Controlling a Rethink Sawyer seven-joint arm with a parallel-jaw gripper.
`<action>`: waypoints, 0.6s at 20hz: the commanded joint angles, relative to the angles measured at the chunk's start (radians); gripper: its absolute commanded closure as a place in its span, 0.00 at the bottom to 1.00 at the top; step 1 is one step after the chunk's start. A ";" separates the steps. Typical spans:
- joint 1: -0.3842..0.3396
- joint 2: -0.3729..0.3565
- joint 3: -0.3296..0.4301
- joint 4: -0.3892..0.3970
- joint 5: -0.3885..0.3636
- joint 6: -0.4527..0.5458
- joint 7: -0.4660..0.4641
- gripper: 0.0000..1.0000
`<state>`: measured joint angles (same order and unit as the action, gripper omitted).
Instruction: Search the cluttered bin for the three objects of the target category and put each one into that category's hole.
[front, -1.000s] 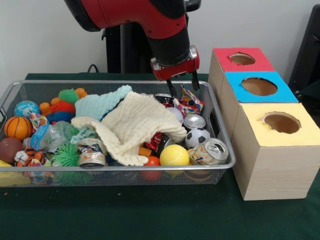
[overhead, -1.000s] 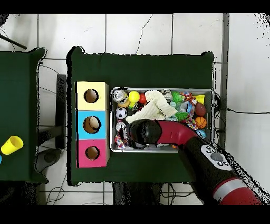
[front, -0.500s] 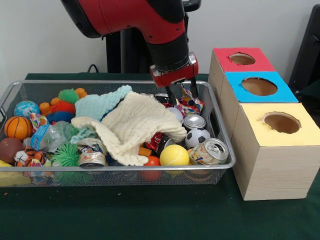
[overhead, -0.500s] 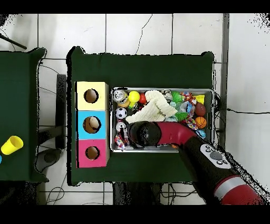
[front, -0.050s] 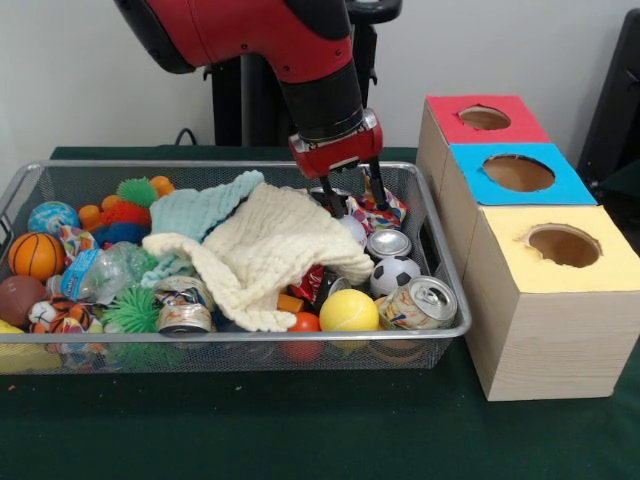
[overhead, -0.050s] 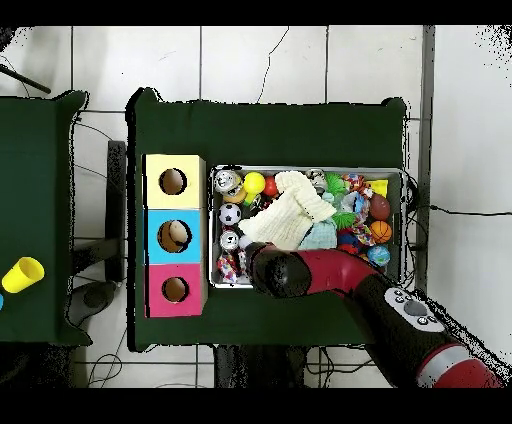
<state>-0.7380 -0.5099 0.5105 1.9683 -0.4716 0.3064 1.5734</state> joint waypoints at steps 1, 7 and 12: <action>-0.007 0.050 0.000 0.035 -0.070 -0.058 0.045 0.00; -0.002 0.073 -0.016 0.031 -0.108 -0.079 0.030 0.00; -0.006 0.113 -0.024 0.041 -0.140 -0.104 0.032 0.00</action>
<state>-0.7435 -0.4947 0.5105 2.0059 -0.5228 0.2546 1.5734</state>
